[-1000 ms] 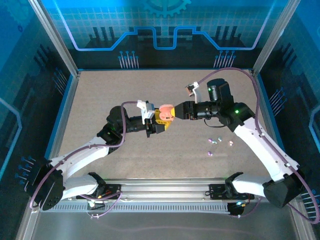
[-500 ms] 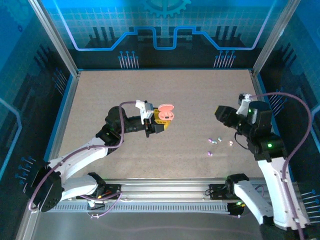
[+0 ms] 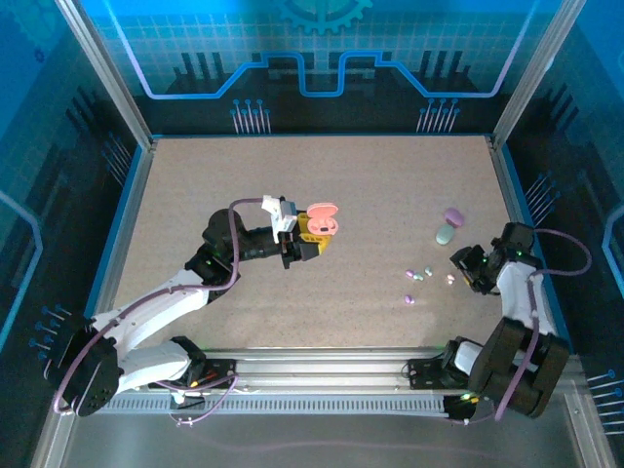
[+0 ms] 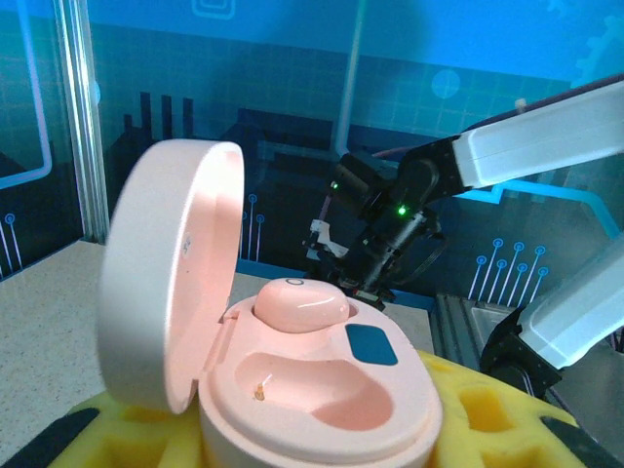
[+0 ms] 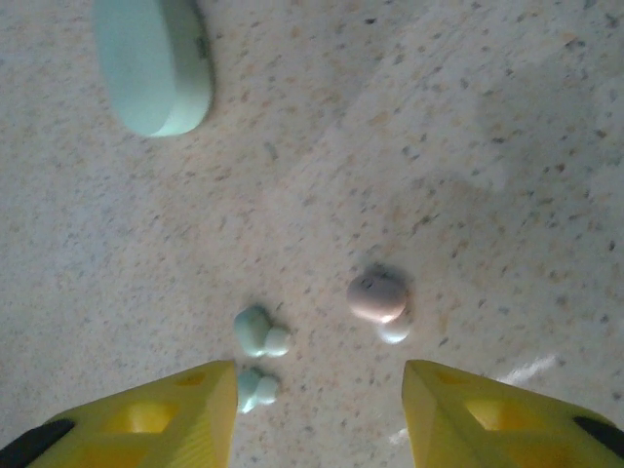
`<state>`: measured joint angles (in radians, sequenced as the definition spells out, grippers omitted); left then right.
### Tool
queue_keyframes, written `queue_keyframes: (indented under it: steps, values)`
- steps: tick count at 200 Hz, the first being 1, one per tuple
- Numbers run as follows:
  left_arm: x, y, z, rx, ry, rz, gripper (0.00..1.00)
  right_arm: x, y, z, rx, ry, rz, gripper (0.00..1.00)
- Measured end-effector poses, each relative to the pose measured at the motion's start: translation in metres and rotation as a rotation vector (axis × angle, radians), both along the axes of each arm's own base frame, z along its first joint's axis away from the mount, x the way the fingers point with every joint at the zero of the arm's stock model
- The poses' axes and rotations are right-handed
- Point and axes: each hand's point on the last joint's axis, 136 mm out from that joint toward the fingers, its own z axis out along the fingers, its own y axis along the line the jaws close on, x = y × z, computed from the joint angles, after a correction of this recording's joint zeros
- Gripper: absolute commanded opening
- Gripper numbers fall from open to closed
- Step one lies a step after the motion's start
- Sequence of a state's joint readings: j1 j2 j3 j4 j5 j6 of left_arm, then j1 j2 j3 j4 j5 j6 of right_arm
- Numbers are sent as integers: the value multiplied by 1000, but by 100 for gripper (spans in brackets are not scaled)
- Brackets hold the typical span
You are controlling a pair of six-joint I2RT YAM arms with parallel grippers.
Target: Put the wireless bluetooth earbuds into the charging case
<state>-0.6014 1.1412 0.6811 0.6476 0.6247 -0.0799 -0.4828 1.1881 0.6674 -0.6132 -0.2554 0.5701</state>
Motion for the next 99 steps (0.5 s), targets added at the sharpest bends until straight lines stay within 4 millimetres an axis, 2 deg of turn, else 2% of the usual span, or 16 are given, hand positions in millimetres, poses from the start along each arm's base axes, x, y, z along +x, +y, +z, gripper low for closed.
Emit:
queue_keyframes:
  steps: [58,99]
  values:
    - [-1,0,-2,-2,-3,0,26,12,-4,-34,56,43,31,46]
    - [-1,0,-4,-1,-1,0,26,11,-3,-49,69,81,62,45]
